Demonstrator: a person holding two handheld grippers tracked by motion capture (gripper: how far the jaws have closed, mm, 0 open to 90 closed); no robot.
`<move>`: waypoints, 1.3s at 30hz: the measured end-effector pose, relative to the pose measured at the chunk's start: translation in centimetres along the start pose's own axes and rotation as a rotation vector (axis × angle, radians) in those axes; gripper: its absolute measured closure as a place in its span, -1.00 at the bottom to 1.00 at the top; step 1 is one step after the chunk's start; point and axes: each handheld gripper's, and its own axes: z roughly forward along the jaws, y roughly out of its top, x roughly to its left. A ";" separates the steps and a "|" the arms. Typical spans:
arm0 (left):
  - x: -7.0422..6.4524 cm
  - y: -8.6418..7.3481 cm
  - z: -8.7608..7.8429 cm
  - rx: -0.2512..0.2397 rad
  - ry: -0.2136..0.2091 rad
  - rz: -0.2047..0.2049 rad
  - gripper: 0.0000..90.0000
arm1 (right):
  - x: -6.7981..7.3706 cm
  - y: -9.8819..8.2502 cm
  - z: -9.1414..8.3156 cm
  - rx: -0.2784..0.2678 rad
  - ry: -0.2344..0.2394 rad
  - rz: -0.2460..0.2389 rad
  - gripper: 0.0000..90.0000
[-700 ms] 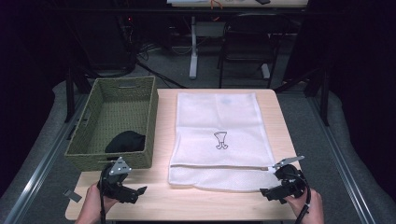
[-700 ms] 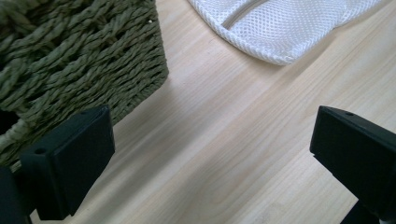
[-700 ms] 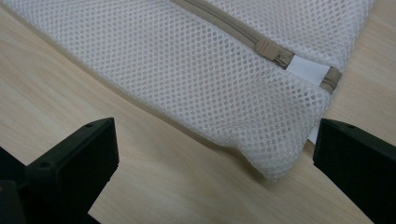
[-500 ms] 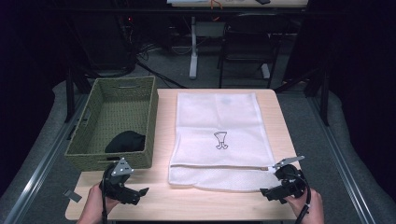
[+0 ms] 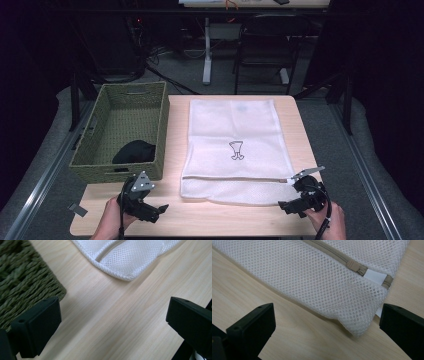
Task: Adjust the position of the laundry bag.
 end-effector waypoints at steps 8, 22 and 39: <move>-1.2 1.4 1.1 -0.008 -0.029 0.055 -1.00 | 0.3 0.5 0.3 0.005 -0.009 -0.018 -1.00; -2.0 3.7 4.4 0.023 -0.103 0.093 -0.94 | 0.2 2.1 1.4 0.009 -0.021 -0.011 -0.98; -3.1 5.6 9.5 0.080 -0.122 0.119 -0.65 | -1.7 3.7 3.5 0.045 -0.046 0.049 -0.75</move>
